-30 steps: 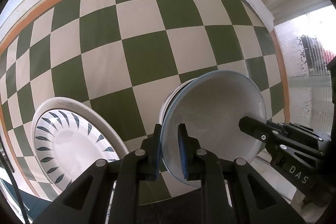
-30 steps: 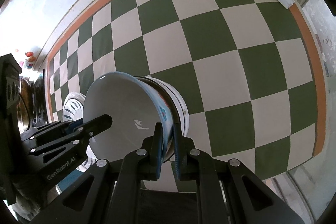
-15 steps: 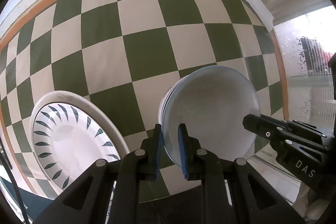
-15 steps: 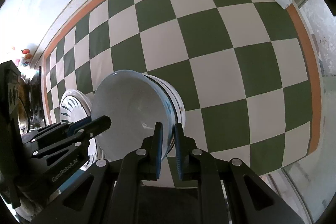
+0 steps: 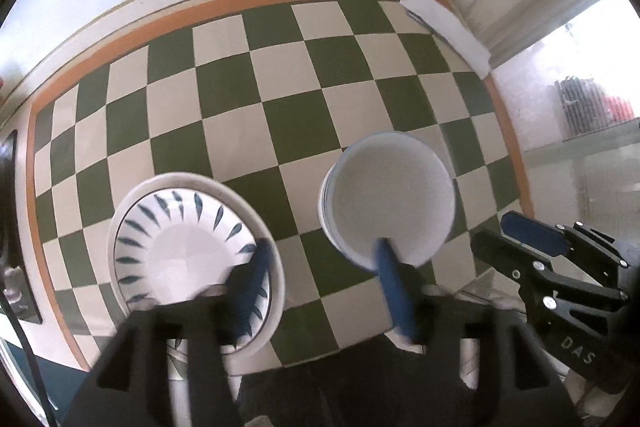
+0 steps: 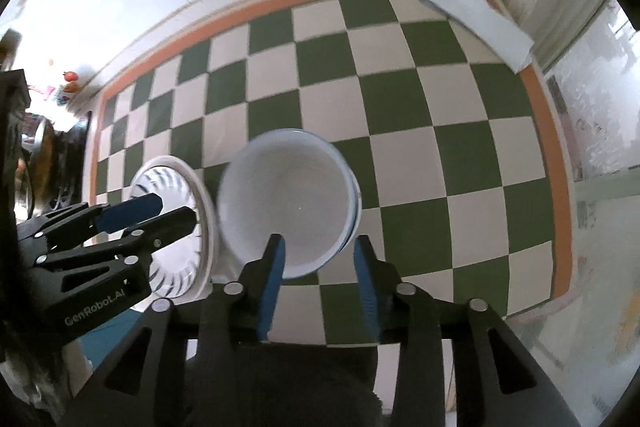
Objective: Organize plates and bowls
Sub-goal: 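Open both tools and lift them away from the bowls, then move both tools down to the bowl stack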
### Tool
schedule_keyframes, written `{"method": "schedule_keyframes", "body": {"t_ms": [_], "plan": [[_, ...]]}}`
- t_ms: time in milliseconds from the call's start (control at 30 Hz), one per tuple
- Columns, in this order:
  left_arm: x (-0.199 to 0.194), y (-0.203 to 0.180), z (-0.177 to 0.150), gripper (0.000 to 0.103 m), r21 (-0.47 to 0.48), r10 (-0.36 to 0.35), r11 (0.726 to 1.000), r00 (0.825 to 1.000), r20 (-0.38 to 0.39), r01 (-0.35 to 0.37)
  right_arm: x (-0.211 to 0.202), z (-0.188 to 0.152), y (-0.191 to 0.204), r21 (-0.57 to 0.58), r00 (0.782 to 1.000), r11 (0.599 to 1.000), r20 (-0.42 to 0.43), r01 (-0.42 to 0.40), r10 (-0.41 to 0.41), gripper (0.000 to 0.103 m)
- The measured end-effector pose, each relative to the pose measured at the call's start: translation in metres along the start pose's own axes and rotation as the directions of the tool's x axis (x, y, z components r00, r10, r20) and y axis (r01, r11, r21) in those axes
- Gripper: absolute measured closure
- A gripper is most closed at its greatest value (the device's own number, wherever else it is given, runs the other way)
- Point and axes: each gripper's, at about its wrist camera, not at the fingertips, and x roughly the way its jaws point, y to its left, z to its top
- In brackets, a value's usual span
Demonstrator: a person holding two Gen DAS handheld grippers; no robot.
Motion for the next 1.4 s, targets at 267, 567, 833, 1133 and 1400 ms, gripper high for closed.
{"method": "schedule_keyframes", "body": {"t_ms": [267,567,833,1133,1400], "plan": [[-0.042,0.002,-0.028,0.016,-0.016,0.017,1.000,0.997,0.076,-0.016,-0.044,-0.030,0.013,-0.020,0.998,1.000,0.068,-0.009,0.010,0.021],[-0.089,-0.009,-0.058,0.006,0.009,0.017,1.000,0.984,0.180,-0.019,-0.091,-0.054,0.017,-0.026,0.987,0.999,0.156,0.031,-0.027,0.017],[-0.115,-0.008,-0.068,0.002,-0.010,-0.006,1.000,0.972,0.234,0.009,-0.121,-0.070,0.017,-0.017,0.982,1.000,0.191,0.011,-0.008,0.015],[-0.106,0.001,-0.064,0.002,-0.046,-0.007,0.999,0.977,0.214,0.017,-0.123,-0.071,0.010,0.005,0.982,1.000,0.189,-0.006,0.005,0.014],[-0.060,0.012,-0.035,0.002,-0.083,-0.058,0.994,0.990,0.127,0.069,-0.078,-0.054,-0.010,0.065,0.988,0.993,0.123,-0.098,0.090,0.014]]}}
